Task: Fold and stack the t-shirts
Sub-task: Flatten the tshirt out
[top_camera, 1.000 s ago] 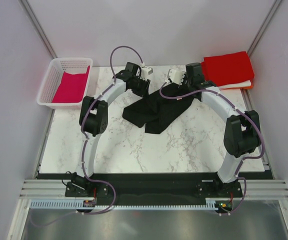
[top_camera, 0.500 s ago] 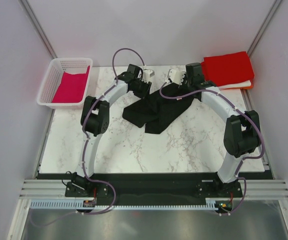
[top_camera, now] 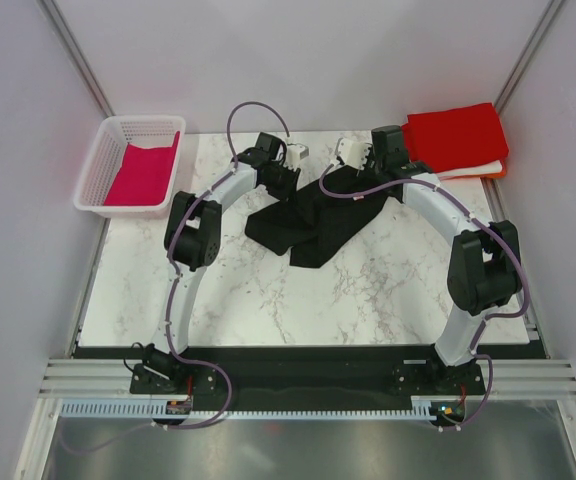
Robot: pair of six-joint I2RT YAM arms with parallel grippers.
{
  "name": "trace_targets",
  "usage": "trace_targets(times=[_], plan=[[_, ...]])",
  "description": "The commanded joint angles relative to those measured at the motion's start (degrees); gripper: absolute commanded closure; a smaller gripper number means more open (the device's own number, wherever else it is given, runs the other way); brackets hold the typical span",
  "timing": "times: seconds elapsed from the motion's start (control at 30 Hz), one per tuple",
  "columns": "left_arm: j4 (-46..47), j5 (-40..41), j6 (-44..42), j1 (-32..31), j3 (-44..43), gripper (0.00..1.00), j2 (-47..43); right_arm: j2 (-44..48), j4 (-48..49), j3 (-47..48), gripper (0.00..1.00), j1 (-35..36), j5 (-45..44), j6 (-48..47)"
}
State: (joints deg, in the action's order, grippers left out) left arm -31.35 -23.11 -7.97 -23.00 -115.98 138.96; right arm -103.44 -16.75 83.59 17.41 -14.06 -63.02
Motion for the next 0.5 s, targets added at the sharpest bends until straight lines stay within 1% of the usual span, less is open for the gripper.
trace_targets(times=[0.0,0.07,0.1,0.13,0.23,0.27,0.47], plan=[[0.3,-2.4,-0.2,-0.4,-1.6,0.81,-0.4,1.3,1.2,-0.3,1.00,0.2,-1.0,0.4],[0.3,-2.5,-0.3,-0.3,-1.6,0.87,-1.8,1.3,1.4,-0.3,1.00,0.3,-1.1,0.4],[0.5,-2.4,-0.4,-0.2,-1.6,0.95,-2.5,1.3,1.4,-0.2,1.00,0.3,-1.1,0.4],[0.2,-2.3,-0.6,-0.1,-1.6,0.98,-3.3,1.4,1.5,-0.1,1.00,0.3,-1.4,0.4],[-0.3,-2.2,-1.4,1.1,-1.5,0.98,-7.9,2.0,3.2,0.3,1.00,0.3,-2.6,0.9],[-0.5,-2.2,-1.9,1.6,-1.4,0.98,-11.1,2.7,3.7,0.4,1.00,0.2,-3.4,1.4],[-2.0,-3.2,-3.3,8.0,-1.9,0.98,-21.5,6.7,5.9,3.7,1.00,-0.6,-4.8,6.6]])
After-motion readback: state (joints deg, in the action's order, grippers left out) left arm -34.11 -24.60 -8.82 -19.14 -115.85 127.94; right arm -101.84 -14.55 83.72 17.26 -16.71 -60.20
